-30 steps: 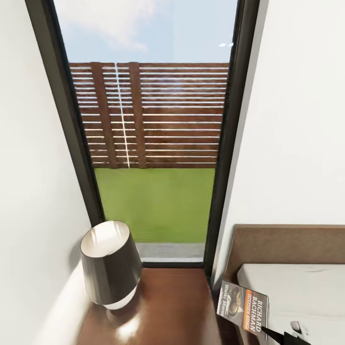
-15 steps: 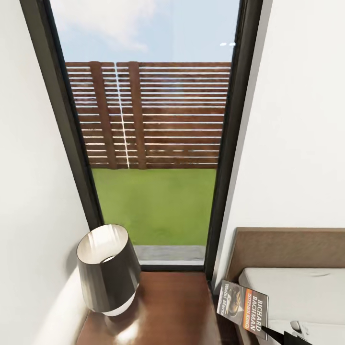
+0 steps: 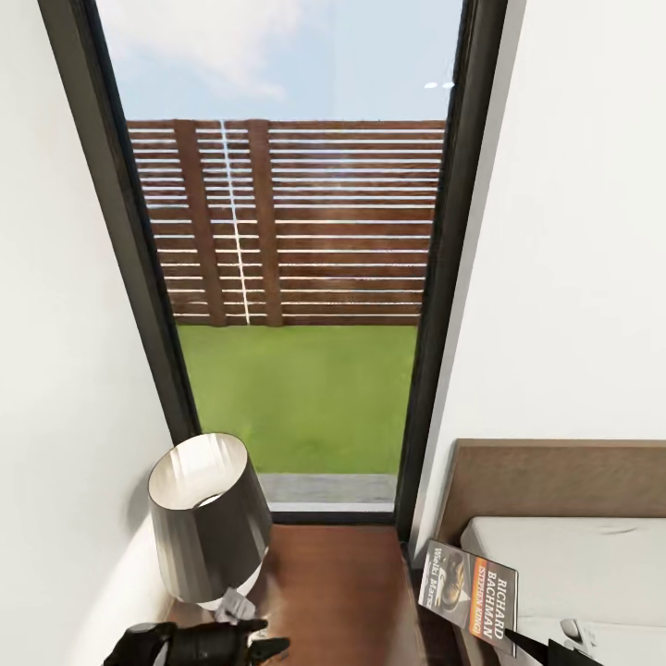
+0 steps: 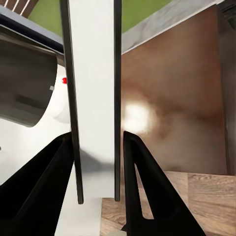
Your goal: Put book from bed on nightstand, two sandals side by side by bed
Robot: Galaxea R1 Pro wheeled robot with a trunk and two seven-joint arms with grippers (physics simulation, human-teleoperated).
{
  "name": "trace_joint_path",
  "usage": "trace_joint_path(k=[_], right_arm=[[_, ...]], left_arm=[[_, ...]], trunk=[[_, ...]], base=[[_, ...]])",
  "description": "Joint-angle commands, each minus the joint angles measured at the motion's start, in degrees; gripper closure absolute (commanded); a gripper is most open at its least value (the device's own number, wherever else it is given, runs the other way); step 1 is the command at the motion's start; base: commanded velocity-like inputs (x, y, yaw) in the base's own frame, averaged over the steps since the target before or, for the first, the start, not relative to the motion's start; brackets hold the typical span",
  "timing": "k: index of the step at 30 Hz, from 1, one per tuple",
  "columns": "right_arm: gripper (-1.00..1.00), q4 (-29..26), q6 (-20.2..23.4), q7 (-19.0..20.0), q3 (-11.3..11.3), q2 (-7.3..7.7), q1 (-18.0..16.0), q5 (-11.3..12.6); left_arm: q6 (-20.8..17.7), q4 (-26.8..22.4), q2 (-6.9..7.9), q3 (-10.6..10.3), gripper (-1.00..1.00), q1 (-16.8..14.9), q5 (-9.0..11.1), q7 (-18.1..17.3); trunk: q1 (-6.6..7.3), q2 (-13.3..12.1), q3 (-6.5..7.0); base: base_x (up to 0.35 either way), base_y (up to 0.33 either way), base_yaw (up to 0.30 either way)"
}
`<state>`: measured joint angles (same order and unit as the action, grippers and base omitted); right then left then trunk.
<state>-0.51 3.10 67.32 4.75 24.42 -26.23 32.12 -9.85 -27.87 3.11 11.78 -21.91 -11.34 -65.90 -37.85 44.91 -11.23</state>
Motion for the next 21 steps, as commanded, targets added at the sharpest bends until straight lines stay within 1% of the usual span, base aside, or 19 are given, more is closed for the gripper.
trace_joint_path(k=[1, 3, 4, 5, 7, 8, 10, 11, 13, 14, 16, 19, 21], right_arm=[[1.00, 0.0, 0.3, 0.2, 0.4, 0.02, 0.0, 0.6], [1.00, 0.0, 0.3, 0.2, 0.4, 0.02, 0.0, 0.6], [1.00, 0.0, 0.3, 0.2, 0.4, 0.00, 0.0, 0.6], [1.00, 0.0, 0.3, 0.2, 0.4, 0.00, 0.0, 0.6], [1.00, 0.1, 0.3, 0.2, 0.4, 0.01, 0.0, 0.6], [1.00, 0.0, 0.3, 0.2, 0.4, 0.01, 0.0, 0.5], [1.00, 0.1, 0.3, 0.1, 0.5, -0.02, 0.0, 0.5], [1.00, 0.1, 0.3, 0.1, 0.5, -0.04, 0.0, 0.5], [1.00, 0.1, 0.3, 0.1, 0.5, -0.05, 0.0, 0.5], [1.00, 0.1, 0.3, 0.1, 0.5, -0.06, 0.0, 0.5], [1.00, 0.1, 0.3, 0.1, 0.5, -0.07, 0.0, 0.4], [1.00, 0.0, 0.3, 0.1, 0.6, -0.10, 0.0, 0.4], [1.00, 0.0, 0.5, 0.2, 0.7, -0.30, 0.0, 0.4]], left_arm=[[-3.2, -3.0, -0.09, 0.4, -1.00, -0.1, -0.3, -4.0], [-8.6, -8.2, -0.18, 0.4, -1.00, -0.2, -0.1, -10.8], [-10.8, -10.6, -0.22, 0.4, -1.00, -0.2, 0.0, -13.3], [-11.8, -11.8, -0.24, 0.4, -1.00, -0.2, 0.0, -14.4], [-15.2, -16.2, -0.29, 0.4, -1.00, -0.3, 0.4, -17.4], [-16.4, -17.6, -0.30, 0.3, -1.00, -0.3, 1.0, -18.3], [-17.7, -19.2, -0.34, 0.3, -1.00, -0.3, 2.9, -19.2], [-18.0, -19.7, -0.39, 0.2, -1.00, -0.3, 4.0, -19.5], [-18.4, -20.2, -0.43, 0.2, -1.00, -0.3, 5.2, -20.1], [-18.5, -20.7, -0.41, 0.1, -1.00, -0.3, 6.0, -21.2], [-18.6, -20.9, -0.44, 0.1, -1.00, -0.3, 6.5, -23.0], [-18.7, -20.9, -0.51, 0.0, -1.00, -0.3, 6.8, -24.1], [-18.7, -20.9, -0.51, -0.1, -1.00, -0.3, 6.9, -24.1]], trunk=[[-0.01, 0.1, -0.09], [-0.01, 0.1, -0.09], [-0.01, 0.1, -0.09], [-0.01, 0.1, -0.09], [-0.01, 0.1, -0.09], [-0.01, 0.1, -0.09], [-0.01, 0.1, -0.09], [-0.01, 0.1, -0.09], [-0.01, 0.1, -0.09], [-0.01, 0.1, -0.09], [-0.01, 0.1, -0.09], [-0.01, 0.1, -0.09], [-0.01, 0.1, -0.09]], base=[[0.000, 0.000, 0.000], [0.000, 0.000, 0.000], [0.000, 0.000, 0.000], [0.000, 0.000, 0.000], [0.000, 0.000, 0.000], [0.000, 0.000, 0.000], [0.000, 0.000, 0.000], [0.000, 0.000, 0.000], [0.000, 0.000, 0.000], [0.000, 0.000, 0.000], [0.000, 0.000, 0.000], [0.000, 0.000, 0.000], [0.000, 0.000, 0.000]])
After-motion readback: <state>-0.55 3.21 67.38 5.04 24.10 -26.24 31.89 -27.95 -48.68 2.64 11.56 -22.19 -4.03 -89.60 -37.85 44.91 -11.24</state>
